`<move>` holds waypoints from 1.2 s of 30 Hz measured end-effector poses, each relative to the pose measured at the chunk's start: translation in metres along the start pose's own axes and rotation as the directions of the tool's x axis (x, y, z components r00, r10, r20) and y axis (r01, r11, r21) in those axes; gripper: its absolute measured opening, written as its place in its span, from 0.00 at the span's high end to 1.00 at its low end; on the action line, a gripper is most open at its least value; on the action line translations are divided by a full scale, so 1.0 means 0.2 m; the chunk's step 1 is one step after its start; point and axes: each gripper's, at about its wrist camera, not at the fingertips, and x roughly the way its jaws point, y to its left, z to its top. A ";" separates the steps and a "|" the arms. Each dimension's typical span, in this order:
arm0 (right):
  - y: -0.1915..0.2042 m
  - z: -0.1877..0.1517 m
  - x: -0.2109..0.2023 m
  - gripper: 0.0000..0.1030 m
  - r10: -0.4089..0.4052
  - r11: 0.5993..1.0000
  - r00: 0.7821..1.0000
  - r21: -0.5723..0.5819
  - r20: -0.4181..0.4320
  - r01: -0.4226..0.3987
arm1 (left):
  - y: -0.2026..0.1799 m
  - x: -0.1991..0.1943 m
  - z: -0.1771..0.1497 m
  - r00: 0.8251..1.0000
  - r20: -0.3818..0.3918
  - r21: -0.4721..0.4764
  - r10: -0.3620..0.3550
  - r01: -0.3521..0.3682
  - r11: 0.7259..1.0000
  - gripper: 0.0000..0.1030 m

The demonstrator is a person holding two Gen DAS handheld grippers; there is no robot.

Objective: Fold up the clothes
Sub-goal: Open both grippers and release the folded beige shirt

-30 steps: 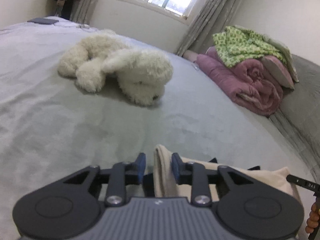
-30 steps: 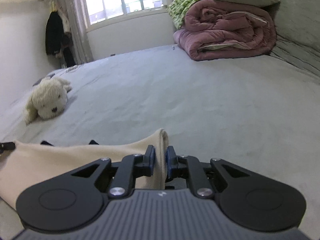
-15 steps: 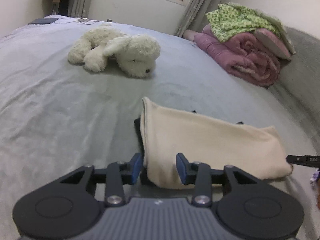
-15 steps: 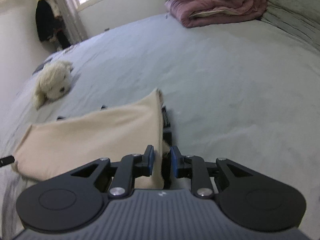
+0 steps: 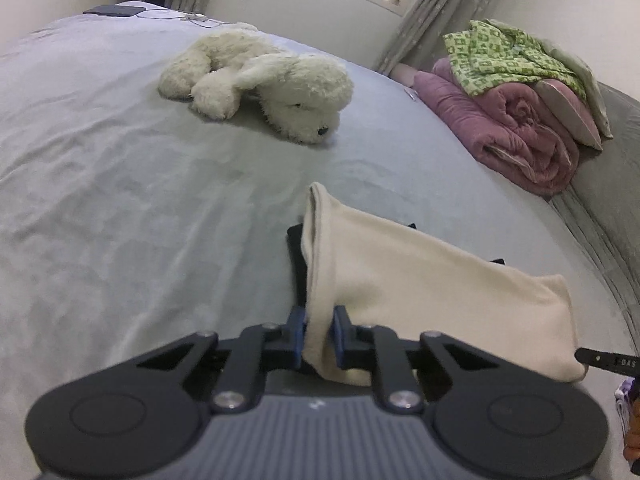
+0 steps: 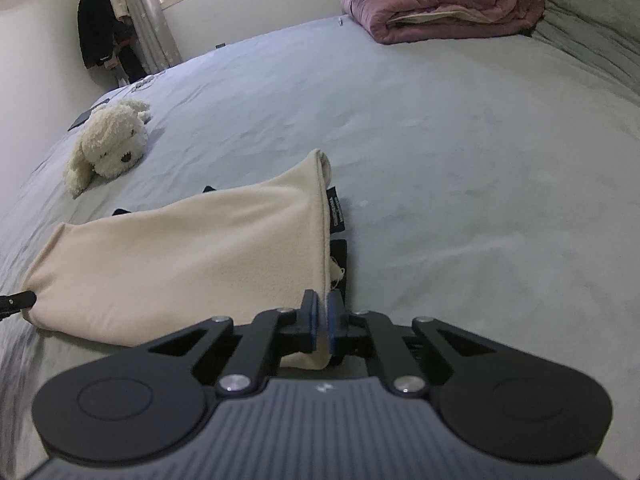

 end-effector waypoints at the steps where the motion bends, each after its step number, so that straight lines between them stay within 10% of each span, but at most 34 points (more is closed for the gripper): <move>1: 0.00 0.00 0.00 0.95 -0.004 1.000 1.000 -0.002 0.001 0.004 | -0.01 0.00 0.00 1.000 0.003 0.009 0.004 -0.004 1.000 0.86; 27: 0.06 -0.05 0.09 0.94 -0.108 0.984 0.994 -0.144 -0.002 0.107 | 0.06 -0.03 0.02 0.999 -0.049 -0.028 -0.015 0.014 1.000 0.81; 36: 0.13 -0.04 0.05 0.93 -0.149 0.962 0.987 -0.223 0.059 0.159 | 0.02 -0.13 0.08 0.996 0.035 0.011 0.077 -0.078 0.997 0.78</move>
